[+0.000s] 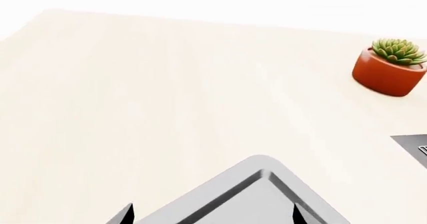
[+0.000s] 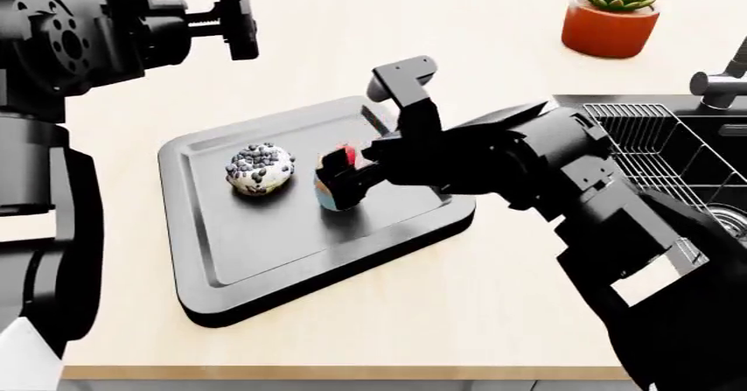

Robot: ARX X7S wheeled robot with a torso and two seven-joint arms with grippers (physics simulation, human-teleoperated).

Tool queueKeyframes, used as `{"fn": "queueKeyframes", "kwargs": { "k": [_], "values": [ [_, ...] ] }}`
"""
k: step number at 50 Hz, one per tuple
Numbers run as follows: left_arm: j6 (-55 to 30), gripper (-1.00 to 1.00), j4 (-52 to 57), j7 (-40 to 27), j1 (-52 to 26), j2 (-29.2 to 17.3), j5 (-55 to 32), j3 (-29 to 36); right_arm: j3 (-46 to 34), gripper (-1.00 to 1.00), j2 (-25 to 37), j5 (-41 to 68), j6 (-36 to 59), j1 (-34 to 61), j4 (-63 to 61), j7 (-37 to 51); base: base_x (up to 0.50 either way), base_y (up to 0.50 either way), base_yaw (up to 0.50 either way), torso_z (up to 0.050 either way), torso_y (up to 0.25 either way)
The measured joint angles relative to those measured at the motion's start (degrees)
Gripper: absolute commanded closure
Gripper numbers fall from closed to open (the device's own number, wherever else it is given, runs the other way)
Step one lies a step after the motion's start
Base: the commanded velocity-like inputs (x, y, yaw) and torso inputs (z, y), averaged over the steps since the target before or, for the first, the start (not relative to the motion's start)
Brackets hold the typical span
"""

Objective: Move the dessert items from the plate to the tray.

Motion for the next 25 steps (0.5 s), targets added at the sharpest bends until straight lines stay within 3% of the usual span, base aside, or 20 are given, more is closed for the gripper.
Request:
{"fn": "queueKeyframes", "kwargs": {
  "k": [11, 20, 25],
  "values": [
    [2.3, -1.00, -3.3, 0.7, -0.9, -0.2, 0.2, 0.4, 1.7, -1.00, 0.2, -0.6, -4.0, 0.7, -0.6, -1.1, 0.00, 0.00, 0.00, 0.000, 0.000],
    [3.9, -1.00, -5.5, 0.9, -1.6, 0.0, 0.5, 0.8, 8.6, -1.00, 4.5, 2.2, -10.9, 0.2, -10.2, 1.3, 0.00, 0.00, 0.00, 0.000, 0.000],
    [1.8, -1.00, -0.4, -0.6, 0.3, -0.2, -0.5, -0.9, 13.4, -1.00, 9.5, 5.4, -13.2, -0.8, -19.7, 5.4, 0.00, 0.00, 0.00, 0.000, 0.000]
  ]
}}
